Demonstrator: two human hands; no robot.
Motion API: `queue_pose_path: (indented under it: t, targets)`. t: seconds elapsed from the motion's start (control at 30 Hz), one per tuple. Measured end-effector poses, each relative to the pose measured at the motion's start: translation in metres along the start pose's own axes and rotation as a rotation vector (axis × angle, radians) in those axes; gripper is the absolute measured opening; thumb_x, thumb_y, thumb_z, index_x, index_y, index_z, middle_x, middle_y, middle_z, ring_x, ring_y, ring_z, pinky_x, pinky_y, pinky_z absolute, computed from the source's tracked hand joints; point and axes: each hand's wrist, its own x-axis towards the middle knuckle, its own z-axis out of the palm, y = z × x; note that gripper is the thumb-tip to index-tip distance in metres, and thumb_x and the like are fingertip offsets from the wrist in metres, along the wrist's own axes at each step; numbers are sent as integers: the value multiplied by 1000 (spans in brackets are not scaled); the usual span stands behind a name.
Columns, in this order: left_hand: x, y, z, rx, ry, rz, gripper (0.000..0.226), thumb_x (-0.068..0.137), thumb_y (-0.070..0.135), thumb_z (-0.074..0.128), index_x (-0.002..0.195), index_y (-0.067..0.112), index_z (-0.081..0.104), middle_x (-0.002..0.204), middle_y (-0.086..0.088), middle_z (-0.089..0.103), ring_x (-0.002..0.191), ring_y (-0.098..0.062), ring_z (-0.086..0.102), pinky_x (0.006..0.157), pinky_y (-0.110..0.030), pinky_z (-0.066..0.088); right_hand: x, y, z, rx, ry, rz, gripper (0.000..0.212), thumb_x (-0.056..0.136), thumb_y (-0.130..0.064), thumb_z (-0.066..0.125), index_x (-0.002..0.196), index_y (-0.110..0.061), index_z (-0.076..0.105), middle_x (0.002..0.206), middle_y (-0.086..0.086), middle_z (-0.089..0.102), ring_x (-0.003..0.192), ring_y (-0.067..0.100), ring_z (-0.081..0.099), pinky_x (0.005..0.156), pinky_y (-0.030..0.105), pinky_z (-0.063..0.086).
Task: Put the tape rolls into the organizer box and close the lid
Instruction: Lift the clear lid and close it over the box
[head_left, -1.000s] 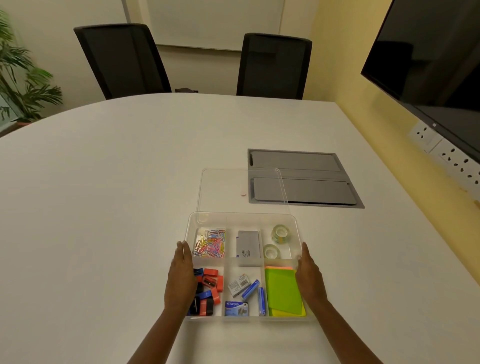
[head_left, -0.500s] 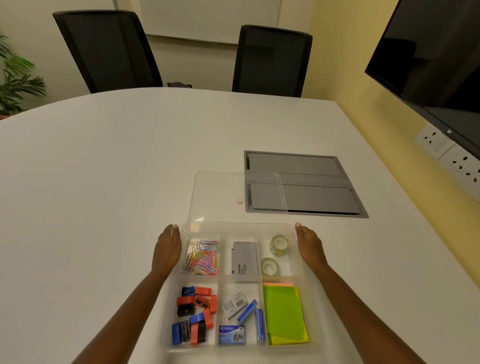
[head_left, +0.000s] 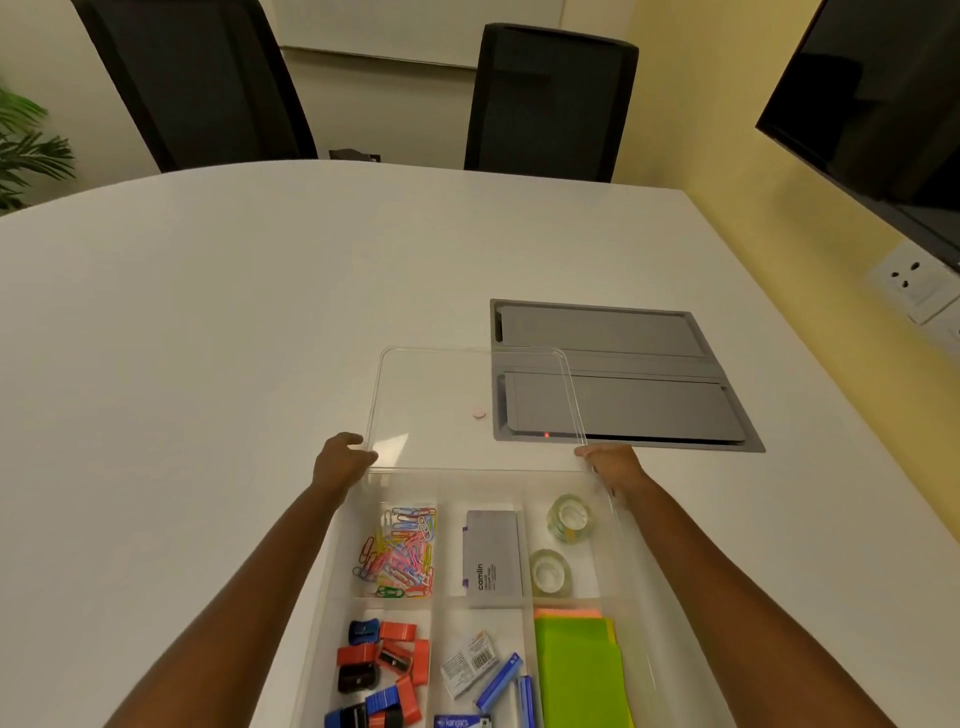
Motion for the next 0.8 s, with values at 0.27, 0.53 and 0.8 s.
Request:
queue_pose_path:
  t: [0.27,0.53,0.8]
  targets:
    - [-1,22,-14,-321,-84,-103,36,80,-22,47,115,-14,50,67,-11,50,41,-11,53,33,-10,39,-6,-27,-19,170,74,-151,33,89,13,42,113,3,62,83,8,57,50,9,34,27,4,29]
    - [-30,58,-46,-656,-118,-65,25,86,-11,45,64,-1,51,55,-11,62,33,-7,58,34,-10,45,-39,-53,-45,395,138,-265,15,88,-6,55,90,-1,69,67,3,51,56,12,46,54,18,41]
    - [-78,55,-67,-911,-225,-198,25,91,-5,40,68,-2,49,53,-18,64,31,-14,61,38,-17,51,-77,-43,-80,260,90,-638,40,88,15,44,118,-6,60,105,5,57,92,9,53,70,9,50]
